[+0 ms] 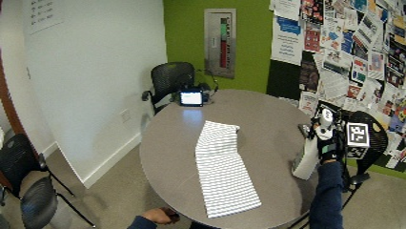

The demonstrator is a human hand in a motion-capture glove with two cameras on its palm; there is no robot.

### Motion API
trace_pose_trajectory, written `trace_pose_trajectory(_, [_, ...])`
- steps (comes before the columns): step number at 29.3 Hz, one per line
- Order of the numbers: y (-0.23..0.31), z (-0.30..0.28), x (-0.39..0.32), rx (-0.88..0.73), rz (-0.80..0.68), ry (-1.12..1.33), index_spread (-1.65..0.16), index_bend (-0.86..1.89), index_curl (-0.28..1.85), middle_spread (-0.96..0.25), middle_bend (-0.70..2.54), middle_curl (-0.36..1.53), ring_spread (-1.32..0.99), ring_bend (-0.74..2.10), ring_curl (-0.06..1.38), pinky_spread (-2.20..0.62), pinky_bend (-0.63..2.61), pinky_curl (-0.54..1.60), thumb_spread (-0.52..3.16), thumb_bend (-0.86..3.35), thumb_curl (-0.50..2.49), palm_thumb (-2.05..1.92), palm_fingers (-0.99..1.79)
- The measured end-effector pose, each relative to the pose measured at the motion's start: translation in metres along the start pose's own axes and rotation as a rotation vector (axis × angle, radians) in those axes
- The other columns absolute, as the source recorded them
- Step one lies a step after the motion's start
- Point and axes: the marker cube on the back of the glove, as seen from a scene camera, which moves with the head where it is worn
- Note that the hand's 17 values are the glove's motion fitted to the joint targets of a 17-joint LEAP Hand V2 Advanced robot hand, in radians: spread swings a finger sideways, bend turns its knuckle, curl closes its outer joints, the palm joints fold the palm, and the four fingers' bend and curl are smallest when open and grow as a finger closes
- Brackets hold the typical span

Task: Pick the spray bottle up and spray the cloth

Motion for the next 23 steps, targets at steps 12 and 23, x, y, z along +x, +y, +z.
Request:
trace_pose_trajectory(12, [0.022, -0.028, -0.060, -0.252, -0.126, 0.032, -0.32, -0.03, -0.01, -0.18, 1.00, 0.54, -0.22, 1.06, 0.49, -0.34, 0.77, 0.40, 0.62, 0.00, 0.70, 1.10, 1.14])
trace_pose_trajectory(23, [0.055, 0.079, -0.121, -0.791, -0.093, 0.262, -0.28, 0.07, 0.04, -0.18, 0.96, 0.53, -0.22, 0.99, 0.48, -0.32, 0.69, 0.40, 0.51, -0.03, 0.74, 1.10, 1.18])
